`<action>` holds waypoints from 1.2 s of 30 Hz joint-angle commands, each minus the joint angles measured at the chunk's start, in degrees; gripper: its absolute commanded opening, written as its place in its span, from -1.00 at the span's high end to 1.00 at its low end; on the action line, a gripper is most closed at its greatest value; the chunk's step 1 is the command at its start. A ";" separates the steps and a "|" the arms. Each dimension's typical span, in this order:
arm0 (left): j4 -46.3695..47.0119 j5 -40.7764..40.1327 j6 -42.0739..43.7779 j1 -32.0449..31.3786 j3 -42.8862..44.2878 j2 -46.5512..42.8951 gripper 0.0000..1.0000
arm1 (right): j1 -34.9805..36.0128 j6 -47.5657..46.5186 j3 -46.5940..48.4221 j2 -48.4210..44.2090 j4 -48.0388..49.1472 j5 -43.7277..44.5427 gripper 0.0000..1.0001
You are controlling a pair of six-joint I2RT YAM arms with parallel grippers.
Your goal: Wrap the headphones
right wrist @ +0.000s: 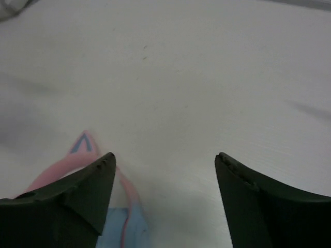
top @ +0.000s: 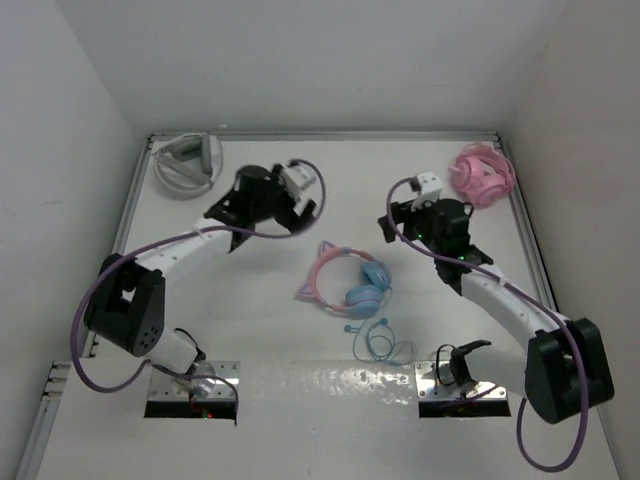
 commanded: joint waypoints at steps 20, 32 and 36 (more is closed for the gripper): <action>-20.04 4.18 -5.48 -14.59 6.06 28.10 -0.21 | 9.65 -5.19 -1.63 6.33 -12.54 0.29 -0.60; -19.96 6.99 -12.15 -9.51 9.93 23.73 1.00 | 9.65 -5.28 2.06 -10.88 -16.85 -4.19 -0.74; -18.73 9.63 -17.59 0.14 12.48 16.17 1.00 | 9.73 -7.20 2.06 -15.90 -17.47 -5.77 -0.75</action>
